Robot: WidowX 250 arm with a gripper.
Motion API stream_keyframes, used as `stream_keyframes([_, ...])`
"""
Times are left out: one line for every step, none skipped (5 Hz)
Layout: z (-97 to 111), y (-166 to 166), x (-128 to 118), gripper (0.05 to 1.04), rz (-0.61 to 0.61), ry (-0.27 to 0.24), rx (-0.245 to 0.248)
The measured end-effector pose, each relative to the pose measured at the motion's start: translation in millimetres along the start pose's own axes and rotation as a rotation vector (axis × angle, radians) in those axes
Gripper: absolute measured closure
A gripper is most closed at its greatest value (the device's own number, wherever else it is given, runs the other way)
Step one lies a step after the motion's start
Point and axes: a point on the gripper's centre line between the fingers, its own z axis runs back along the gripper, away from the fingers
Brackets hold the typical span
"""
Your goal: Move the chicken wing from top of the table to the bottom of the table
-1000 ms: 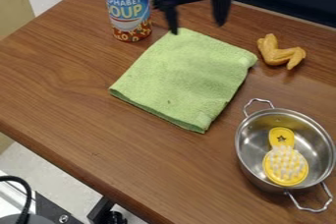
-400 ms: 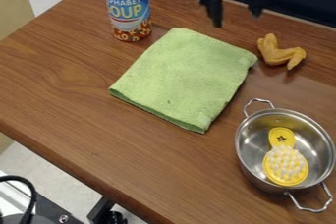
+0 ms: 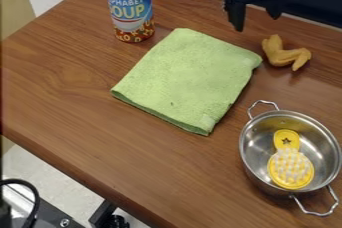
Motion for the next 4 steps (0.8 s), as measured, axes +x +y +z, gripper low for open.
stream_keyframes([-5,-8,-8,0.086,-0.015,-0.008,-0.01])
stream_keyframes([-13,-11,-18,0.086,-0.027,0.006,0.0])
stream_keyframes([-19,-15,-25,0.086,-0.019,0.037,0.01])
stream_keyframes([-27,-16,-26,0.086,-0.008,0.025,0.035])
